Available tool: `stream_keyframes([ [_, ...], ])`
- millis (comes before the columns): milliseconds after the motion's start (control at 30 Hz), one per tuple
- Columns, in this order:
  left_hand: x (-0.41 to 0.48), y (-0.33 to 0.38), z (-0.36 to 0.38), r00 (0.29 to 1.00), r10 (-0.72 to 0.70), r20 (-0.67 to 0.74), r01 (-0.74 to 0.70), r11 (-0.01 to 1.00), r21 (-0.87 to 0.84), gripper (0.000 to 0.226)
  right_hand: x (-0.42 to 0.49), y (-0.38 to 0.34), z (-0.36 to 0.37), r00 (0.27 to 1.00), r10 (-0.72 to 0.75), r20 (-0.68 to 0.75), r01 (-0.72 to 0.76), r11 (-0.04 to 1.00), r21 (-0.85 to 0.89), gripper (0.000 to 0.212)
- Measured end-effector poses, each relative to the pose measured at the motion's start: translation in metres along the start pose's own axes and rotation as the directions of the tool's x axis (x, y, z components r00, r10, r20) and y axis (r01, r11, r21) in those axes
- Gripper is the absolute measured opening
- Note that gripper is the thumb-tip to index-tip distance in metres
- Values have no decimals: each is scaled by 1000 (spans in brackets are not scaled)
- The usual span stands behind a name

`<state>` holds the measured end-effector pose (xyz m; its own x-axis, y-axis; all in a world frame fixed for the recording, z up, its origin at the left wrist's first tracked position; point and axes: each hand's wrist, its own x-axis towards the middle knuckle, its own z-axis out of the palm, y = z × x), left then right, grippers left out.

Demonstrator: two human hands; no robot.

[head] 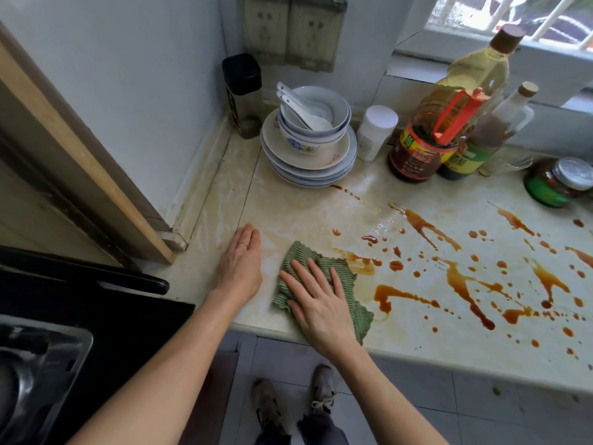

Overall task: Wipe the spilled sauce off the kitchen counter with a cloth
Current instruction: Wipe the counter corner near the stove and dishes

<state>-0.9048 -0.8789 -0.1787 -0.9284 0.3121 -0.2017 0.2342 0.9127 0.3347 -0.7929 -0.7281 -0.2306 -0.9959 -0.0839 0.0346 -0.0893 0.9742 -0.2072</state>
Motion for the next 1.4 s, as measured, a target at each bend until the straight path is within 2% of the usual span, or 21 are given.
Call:
stream_keyframes([
  [267, 0, 0, -4, 999, 6, 34, -6, 1000, 6, 72, -11, 20, -2, 969, 244, -47, -243, 969, 36, 60],
  [467, 4, 0, -4, 999, -5, 45, 5, 1000, 15, 71, 5, 0, -2, 990, 138, 18, -137, 990, -23, 64],
  [667, 4, 3, -8, 999, 3, 44, -4, 1000, 25, 70, 53, 5, -5, 980, 194, 40, -193, 981, -23, 70],
  [767, 3, 3, -9, 999, -4, 42, 3, 1000, 27, 69, 59, 17, -8, 952, 304, 10, -304, 952, -18, 69],
  [967, 4, 4, -10, 999, -11, 49, 10, 1000, 17, 68, 39, 26, -2, 844, 524, -111, -523, 851, 36, 62],
  [1033, 6, 6, -13, 999, -19, 47, 18, 1000, 22, 65, 40, 15, -2, 851, 506, -142, -503, 862, 59, 59],
  [1133, 13, 12, -16, 999, -40, 25, 40, 999, 28, 57, 54, -1, 0, 942, 323, -94, -323, 946, 21, 57],
  [1200, 18, 15, -17, 999, -31, 5, 31, 999, 43, 53, 68, 1, -1, 966, 250, -63, -250, 968, 4, 55],
  [1300, 26, 18, -15, 1000, 10, -4, -10, 999, 41, 56, 81, 20, -4, 964, 256, -70, -258, 966, -11, 55],
  [1400, 34, 21, -13, 999, 36, -11, -36, 999, 13, 63, 77, 32, -4, 919, 378, -108, -381, 924, -8, 56],
])
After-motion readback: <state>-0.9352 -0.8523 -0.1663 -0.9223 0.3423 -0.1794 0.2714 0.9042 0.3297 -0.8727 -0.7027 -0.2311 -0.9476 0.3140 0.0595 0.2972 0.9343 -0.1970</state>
